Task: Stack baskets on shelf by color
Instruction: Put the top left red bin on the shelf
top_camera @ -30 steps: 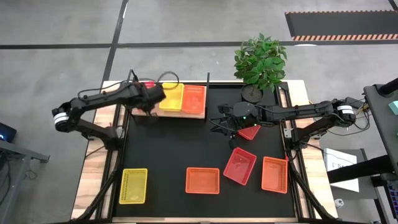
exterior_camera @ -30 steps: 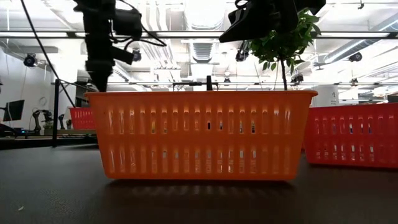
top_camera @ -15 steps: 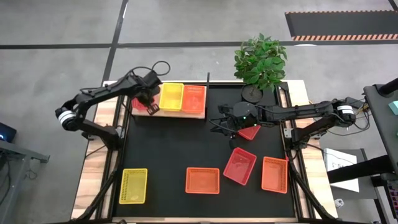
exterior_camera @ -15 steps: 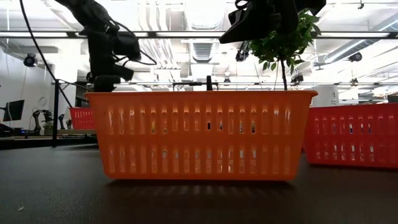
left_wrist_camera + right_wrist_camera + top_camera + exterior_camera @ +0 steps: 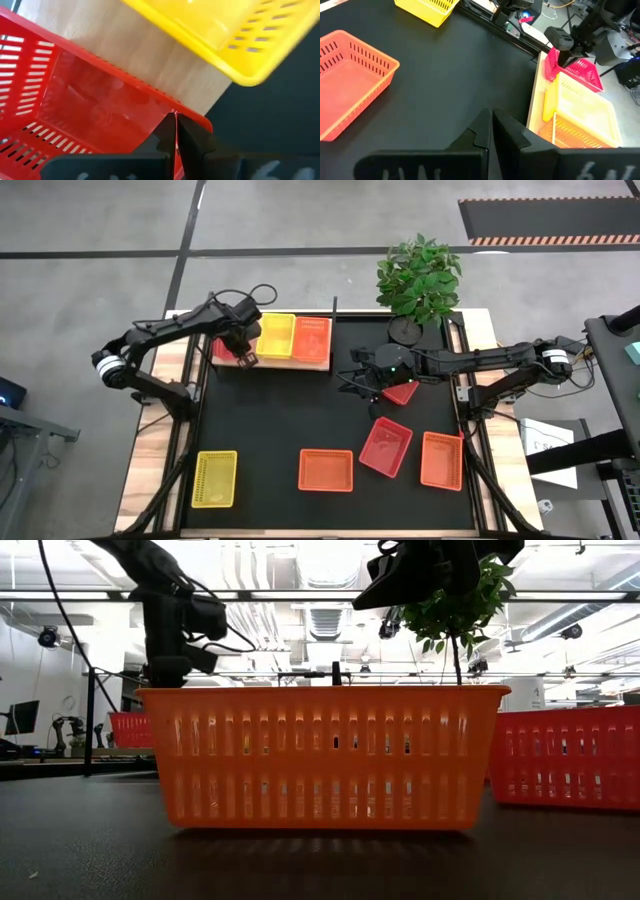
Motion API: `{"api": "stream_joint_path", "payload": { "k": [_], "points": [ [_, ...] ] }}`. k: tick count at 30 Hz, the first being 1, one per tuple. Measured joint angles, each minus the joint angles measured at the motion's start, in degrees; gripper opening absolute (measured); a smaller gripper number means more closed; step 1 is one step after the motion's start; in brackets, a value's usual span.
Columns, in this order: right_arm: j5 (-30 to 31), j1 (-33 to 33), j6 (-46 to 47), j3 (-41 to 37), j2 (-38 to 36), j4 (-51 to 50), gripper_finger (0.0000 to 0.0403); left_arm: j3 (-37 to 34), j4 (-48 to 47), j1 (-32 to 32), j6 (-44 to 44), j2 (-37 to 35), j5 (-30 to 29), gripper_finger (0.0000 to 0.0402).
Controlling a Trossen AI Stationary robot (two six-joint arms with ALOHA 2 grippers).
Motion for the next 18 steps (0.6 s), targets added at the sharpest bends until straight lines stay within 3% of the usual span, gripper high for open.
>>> {"api": "stream_joint_path", "payload": {
  "k": [18],
  "points": [
    [0.9,0.0,0.4,-0.1,0.0,0.0,0.0009,3.0,-2.7,-3.4,-2.6,-4.6,-1.7,0.0000]
  ]
}}
